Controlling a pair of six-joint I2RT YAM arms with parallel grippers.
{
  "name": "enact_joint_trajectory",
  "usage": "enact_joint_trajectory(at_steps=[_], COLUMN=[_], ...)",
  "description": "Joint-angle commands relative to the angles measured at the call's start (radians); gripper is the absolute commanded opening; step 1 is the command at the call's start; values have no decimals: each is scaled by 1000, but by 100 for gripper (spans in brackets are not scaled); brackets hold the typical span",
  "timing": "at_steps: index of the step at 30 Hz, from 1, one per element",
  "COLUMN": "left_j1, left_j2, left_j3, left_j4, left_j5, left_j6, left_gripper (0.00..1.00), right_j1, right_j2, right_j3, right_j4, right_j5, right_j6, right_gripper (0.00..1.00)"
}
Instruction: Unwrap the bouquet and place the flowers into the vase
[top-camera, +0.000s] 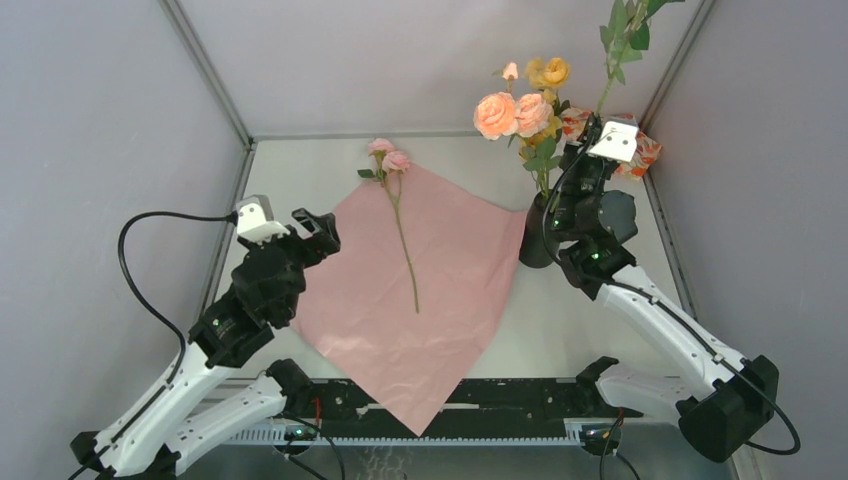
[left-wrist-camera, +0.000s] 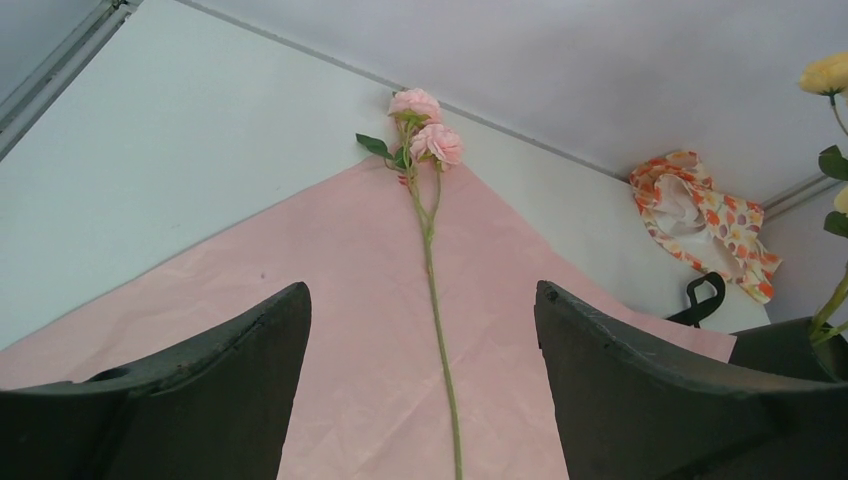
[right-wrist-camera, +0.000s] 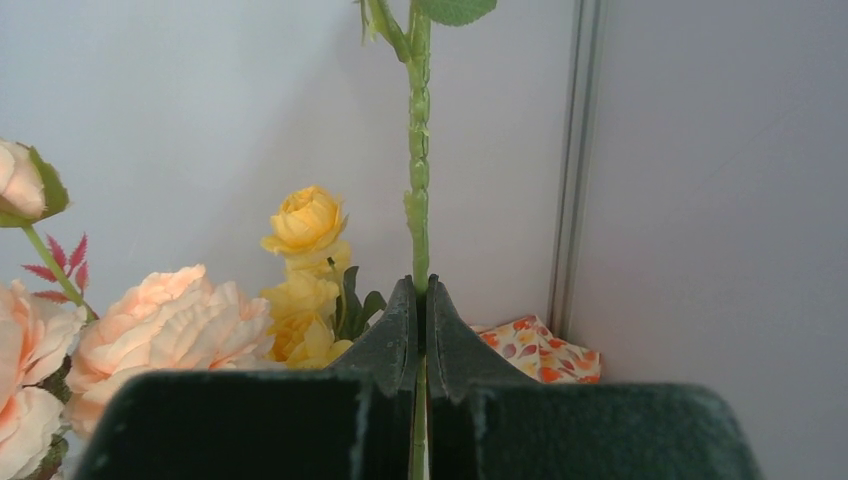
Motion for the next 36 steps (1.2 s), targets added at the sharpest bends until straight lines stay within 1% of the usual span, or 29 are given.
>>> enact_joint_trajectory(at_steps=[1,3,8,17,23,30,36], left_j1=[1,1,1,1,1,1,0], left_j2=[15,19,30,45,60,66,75], left_j3=[-6,-7,-12,-19,-21,-29,-34], left_j4=[49,51,57,69,71,79,86], left_j5=[11,14,18,25,36,40,47], left_j6=[-18,-21,-26,-36,-38,-40,-42], left_gripper=[86,87,86,86,86,86,86], right_j1=[-30,-35,-41,-51,-49,-25,5], right_j2=[-17,-14,-16,-12,-5,4,3], right_j3=[-10,-36,-136,-266,-309,-369,-427], right_j4=[111,146,304,412,403,436,403], right_j5=[-46,-63,-79,-90,-94,-72,-38], right_j6=[-11,-16,-40,-17,17,30,92], right_gripper=[0,0,0,0,0,0,0])
